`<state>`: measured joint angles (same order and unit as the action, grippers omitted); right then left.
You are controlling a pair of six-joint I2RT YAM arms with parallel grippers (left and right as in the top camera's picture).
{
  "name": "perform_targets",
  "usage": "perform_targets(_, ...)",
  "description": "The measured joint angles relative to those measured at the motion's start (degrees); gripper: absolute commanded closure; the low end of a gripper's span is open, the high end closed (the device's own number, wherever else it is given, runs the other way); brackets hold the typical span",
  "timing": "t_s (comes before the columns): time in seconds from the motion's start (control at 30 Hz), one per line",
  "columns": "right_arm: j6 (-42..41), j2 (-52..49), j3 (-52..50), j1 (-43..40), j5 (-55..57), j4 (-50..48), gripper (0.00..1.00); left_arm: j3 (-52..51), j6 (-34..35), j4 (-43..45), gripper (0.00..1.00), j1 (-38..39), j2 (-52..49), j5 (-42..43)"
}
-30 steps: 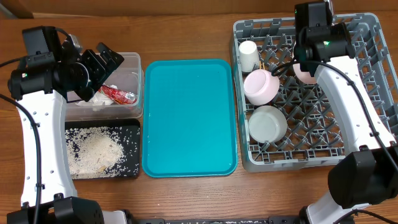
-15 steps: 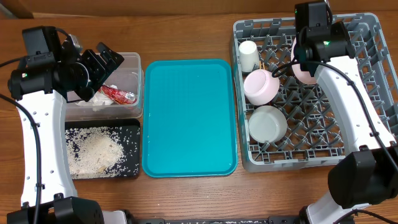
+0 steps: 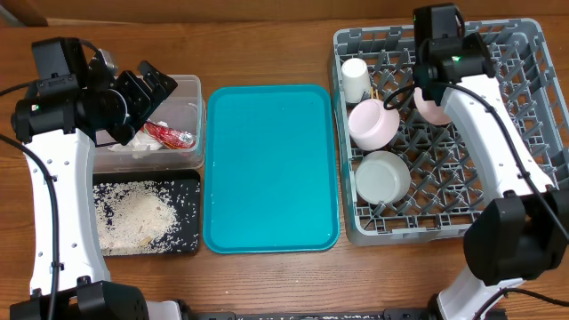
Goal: Sort waste into correct bins and load items into the dishwasher
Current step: 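Stand the white plate upright in the rack slots with the right gripper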
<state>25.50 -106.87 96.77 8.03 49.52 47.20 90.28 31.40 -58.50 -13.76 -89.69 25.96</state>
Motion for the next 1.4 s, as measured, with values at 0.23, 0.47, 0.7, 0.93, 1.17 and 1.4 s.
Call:
perform_targets(0.23, 0.09, -0.13, 0.00, 3.48, -0.28, 0.00, 0.87, -0.02, 0.00, 0.02, 0.00, 0.00, 0.00, 0.00)
perform_targets(0.47, 0.09, -0.13, 0.00, 6.27, -0.74, 0.94, 0.79, 0.00, 0.00, 0.00, 0.00, 0.00, 0.00, 0.00)
perform_targets(0.7, 0.20, -0.13, 0.00, 6.40, -2.67, 2.84, 0.57, 0.00, 0.00, 0.02, 0.00, 0.00, 0.00, 0.00)
perform_targets(0.93, -2.86, -0.13, 0.00, 6.40, -11.10, 3.63, 0.22, 0.00, 0.00, 0.00, 0.00, 0.00, 0.00, 0.00)
perform_targets(1.17, -10.25, -0.13, 0.00, 6.36, -36.83, 4.07, 0.00, 0.00, 0.00, 0.00, 0.00, 0.00, 0.00, 0.00)
perform_targets(1.4, -14.78, -0.13, 0.00, 6.36, -54.40, 2.29, 0.00, 0.00, 0.00, 0.00, 0.00, 0.00, 0.00, 0.00)
